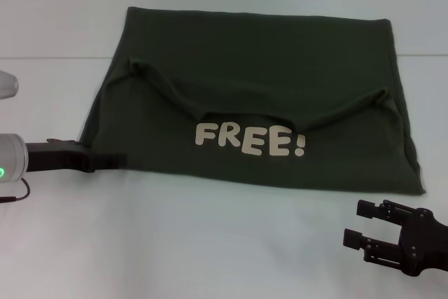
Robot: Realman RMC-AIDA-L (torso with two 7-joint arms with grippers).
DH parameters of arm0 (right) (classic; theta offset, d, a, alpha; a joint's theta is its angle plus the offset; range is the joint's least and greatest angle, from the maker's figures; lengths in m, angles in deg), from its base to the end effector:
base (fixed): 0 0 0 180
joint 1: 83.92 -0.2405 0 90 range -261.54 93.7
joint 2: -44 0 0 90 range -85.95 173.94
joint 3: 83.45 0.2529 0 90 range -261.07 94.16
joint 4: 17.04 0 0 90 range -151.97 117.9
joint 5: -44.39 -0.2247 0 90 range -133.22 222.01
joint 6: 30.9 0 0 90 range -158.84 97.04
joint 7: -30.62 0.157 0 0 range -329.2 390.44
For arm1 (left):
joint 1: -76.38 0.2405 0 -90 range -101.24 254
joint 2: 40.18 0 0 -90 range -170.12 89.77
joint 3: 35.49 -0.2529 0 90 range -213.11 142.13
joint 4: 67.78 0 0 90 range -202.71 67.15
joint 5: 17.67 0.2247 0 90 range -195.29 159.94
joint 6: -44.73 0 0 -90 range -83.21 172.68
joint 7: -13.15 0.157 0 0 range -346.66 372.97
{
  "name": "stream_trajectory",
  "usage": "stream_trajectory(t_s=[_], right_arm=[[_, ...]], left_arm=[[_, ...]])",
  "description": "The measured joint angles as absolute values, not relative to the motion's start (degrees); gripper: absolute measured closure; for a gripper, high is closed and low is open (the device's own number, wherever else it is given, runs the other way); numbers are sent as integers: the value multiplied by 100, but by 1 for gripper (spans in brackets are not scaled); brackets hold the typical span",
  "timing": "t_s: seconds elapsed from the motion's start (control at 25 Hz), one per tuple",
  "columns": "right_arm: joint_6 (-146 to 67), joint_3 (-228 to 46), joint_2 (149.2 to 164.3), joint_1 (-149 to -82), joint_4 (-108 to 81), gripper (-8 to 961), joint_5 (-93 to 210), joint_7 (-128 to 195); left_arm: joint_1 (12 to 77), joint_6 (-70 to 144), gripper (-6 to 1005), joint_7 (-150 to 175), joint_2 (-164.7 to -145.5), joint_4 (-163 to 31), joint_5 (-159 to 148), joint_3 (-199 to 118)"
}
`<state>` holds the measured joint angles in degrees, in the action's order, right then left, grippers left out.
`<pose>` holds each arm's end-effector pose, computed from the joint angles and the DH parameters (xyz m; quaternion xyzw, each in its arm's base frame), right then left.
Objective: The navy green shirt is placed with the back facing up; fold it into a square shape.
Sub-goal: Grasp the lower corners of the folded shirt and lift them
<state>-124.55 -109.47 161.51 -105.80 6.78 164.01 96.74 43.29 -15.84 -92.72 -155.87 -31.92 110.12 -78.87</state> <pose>0.3278 0.2711 -0.0218 -0.9012 0.2816 0.2931 0.1507 -0.3308 0.3986 0.0080 -0.8576 -0.4230 -0.0763 0.2823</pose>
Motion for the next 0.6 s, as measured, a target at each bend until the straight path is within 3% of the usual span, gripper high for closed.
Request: stream_trajectory(t_s=[0.48, 0.6], right_arm=[[-12565, -10947, 16185, -10589, 727, 176, 16401, 9836], [-12581, -10947, 16185, -10589, 729, 176, 16399, 9846]], left_arm=[[4323, -1225, 347, -9498, -15699, -3026, 11517, -7906], [4318, -1224, 550, -9498, -15714, -2996, 11533, -7900]])
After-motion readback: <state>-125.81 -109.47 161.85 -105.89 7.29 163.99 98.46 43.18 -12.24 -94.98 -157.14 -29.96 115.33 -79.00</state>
